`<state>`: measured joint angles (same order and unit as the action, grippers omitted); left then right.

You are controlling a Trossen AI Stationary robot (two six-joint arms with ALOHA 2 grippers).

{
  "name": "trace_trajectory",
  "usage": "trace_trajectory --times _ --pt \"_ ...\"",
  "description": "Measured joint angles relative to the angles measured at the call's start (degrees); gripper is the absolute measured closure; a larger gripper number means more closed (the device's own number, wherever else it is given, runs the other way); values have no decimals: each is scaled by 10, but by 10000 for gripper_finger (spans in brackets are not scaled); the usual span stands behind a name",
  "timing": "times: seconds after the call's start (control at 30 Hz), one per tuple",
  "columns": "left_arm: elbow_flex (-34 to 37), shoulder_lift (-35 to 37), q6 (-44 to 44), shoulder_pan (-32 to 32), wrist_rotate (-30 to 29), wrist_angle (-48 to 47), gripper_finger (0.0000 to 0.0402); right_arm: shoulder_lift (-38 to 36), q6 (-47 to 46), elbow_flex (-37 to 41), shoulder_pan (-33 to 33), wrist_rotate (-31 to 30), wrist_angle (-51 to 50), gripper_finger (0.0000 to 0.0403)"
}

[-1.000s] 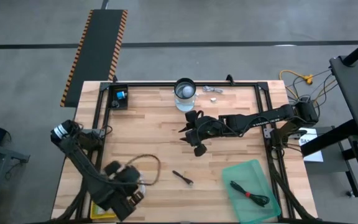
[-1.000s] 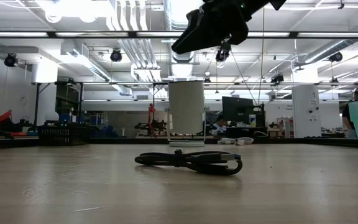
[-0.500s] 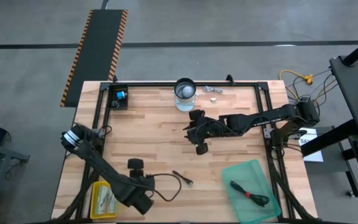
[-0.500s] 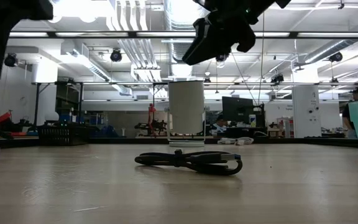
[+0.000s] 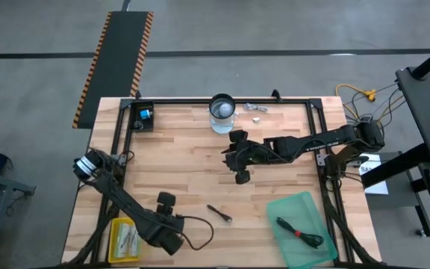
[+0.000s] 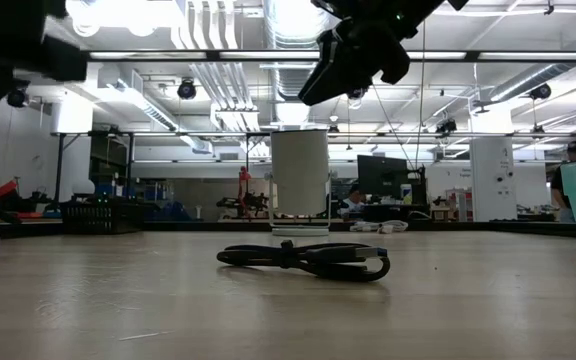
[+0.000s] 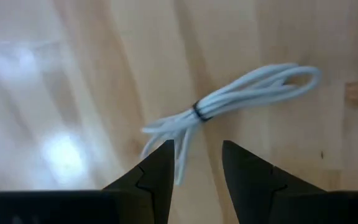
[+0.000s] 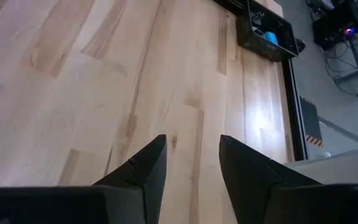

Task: Pick and place items into bin
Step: Put the bottom white usb cable into the green bin

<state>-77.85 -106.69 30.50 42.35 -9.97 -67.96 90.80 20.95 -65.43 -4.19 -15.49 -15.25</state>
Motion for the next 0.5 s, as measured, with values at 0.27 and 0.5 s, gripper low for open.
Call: trace_trajectory --times 0.27,0.5 --pt "39 -1 -91 -1 3 51 283 0 -9 0 0 -1 0 268" --pt "80 -1 -153 -2 -18 81 283 0 -33 0 0 -1 0 268"
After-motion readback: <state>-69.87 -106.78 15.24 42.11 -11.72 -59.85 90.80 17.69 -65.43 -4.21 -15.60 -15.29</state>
